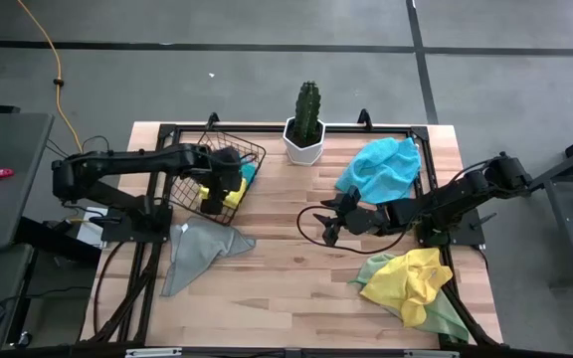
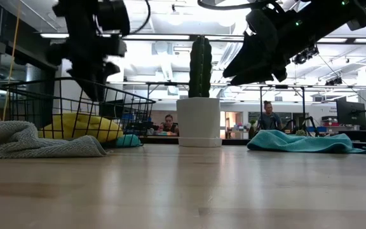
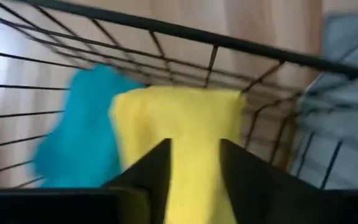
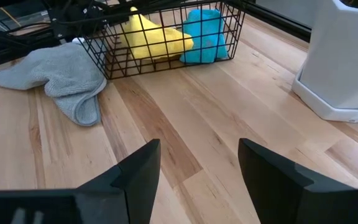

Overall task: Fold microfiber towels
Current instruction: Put the folded yellow microfiber towel into the mesh basket, then fold the gray microfiber towel on the table

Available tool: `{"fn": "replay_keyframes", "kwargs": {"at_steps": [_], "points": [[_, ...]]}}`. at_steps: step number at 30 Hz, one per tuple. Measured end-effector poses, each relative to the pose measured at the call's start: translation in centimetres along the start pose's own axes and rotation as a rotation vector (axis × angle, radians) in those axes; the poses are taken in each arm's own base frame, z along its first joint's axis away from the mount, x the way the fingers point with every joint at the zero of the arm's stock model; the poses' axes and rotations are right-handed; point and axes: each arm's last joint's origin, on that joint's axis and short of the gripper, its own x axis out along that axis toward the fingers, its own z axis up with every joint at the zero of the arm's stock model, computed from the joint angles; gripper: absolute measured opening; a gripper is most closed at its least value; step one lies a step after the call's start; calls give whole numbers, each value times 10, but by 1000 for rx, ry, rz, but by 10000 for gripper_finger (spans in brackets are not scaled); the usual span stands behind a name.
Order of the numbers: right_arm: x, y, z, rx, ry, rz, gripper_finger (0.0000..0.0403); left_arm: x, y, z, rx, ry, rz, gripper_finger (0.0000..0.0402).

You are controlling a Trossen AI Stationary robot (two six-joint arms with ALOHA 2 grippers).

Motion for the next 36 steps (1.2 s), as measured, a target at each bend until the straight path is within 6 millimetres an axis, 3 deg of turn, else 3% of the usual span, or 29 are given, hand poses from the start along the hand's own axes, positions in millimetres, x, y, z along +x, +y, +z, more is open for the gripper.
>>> {"fn": "replay_keyframes", "kwargs": {"at_steps": [4,13,21,25,32,36], "points": [[0,0,0,0,0,1,209,25,8,-11,-77,-18,-56,15],[0,0,0,0,0,2,209,56,22,-22,-240,12,-180,2],[0,0,0,0,0,2,209,82,28,-18,-252,84,-204,0],[0,0,0,-7,0,2,209,64,36,-9,-217,88,-125,0],[0,0,0,-16,-2,3,209,2,54,11,-189,43,155,0],[0,1,1,-8,-9,6,209,-10,67,24,-225,-100,253,0]]}}
